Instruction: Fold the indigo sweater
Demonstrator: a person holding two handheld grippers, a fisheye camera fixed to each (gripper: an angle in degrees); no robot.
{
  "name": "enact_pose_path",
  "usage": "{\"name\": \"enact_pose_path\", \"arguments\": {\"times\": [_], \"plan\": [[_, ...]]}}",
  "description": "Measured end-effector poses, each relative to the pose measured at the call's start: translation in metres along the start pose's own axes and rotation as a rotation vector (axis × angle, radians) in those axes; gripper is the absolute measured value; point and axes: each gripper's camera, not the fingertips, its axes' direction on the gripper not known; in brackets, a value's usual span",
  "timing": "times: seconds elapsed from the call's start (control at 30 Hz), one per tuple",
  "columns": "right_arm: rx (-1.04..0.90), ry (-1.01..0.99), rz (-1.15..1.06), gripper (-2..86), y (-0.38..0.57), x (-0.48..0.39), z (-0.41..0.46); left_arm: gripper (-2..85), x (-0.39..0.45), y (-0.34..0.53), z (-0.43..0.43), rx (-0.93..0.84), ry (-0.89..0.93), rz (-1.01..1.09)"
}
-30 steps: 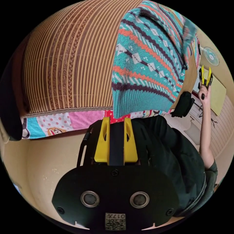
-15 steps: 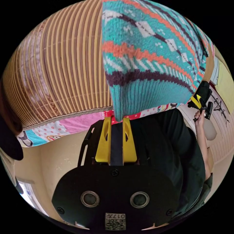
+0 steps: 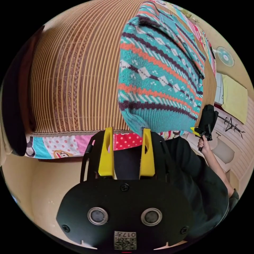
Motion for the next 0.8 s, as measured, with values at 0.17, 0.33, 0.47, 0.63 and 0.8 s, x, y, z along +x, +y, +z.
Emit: {"name": "enact_pose_path", "arguments": {"times": [0.17, 0.33, 0.47, 0.63, 0.8], "plan": [[0.084, -0.089, 0.065, 3.0, 0.013, 0.008, -0.014, 18.0, -0.031, 0.019, -0.004, 0.208, 0.303, -0.146], [0.075, -0.041, 0.071, 2.9, 0.011, -0.002, -0.016, 23.4, -0.081, 0.046, 0.028, 0.320, 0.719, -0.362], [0.049, -0.001, 0.081, 2.8, 0.004, -0.002, -0.019, 20.1, -0.119, 0.078, 0.059, 0.432, 1.008, -0.605], [0.020, -0.028, 0.063, 2.9, 0.002, 0.002, -0.025, 7.9, -0.133, 0.073, 0.070, 0.186, 0.935, -0.425], [-0.073, -0.220, -0.301, 2.7, 0.027, -0.017, -0.040, 5.2, -0.111, 0.051, 0.070, -0.184, 1.155, -0.035]]}}
